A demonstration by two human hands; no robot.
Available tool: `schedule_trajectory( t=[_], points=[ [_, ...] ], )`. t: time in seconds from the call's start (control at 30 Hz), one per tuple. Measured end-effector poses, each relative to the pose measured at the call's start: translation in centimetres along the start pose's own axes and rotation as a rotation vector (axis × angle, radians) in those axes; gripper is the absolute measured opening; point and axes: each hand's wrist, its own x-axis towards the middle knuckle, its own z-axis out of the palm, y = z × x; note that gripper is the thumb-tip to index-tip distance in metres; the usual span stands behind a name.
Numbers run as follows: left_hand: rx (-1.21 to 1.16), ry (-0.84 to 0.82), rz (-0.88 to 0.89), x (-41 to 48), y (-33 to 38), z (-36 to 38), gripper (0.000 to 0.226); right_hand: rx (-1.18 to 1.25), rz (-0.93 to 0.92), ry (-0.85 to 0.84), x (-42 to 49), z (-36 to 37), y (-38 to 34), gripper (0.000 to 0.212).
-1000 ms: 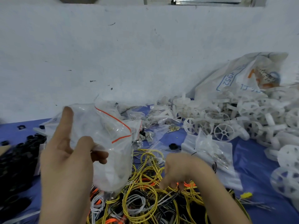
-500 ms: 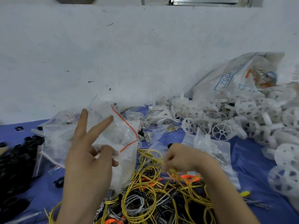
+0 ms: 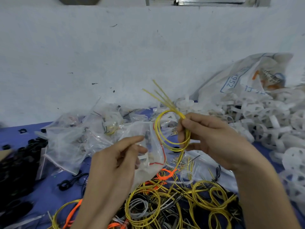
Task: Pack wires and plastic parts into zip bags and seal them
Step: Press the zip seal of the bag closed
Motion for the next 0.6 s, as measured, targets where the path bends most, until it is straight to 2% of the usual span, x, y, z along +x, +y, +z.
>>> schedule_trajectory(
  t=[0.03, 0.17, 0.3, 0.43, 0.6],
  points=[
    [-0.036, 0.012, -0.01, 0.0, 0.3, 0.1, 0.016, -0.029, 0.0, -0.038, 0.0, 0.5, 0.0, 0.023],
    [-0.07, 0.019, 0.024, -0.1, 0.6, 0.3, 0.049, -0.113, 0.056, -0.228, 0.1, 2.6, 0.0, 0.022],
    [-0.219, 0.072, -0.023, 0.0, 0.8, 0.4, 0.036, -0.16, 0.081, -0.326, 0.1, 4.1, -0.1, 0.025],
    [-0.266, 0.086, 0.002, 0.0, 0.6, 0.0, 0.03, -0.244, 0.051, -0.345, 0.2, 5.1, -0.1, 0.027],
    [-0.195, 0.193, 0.036, 0.5, -0.1, -1.3, 0.038, -0.273, 0.098, -0.232, 0.5, 4.5, -0.3, 0.037]
  ],
)
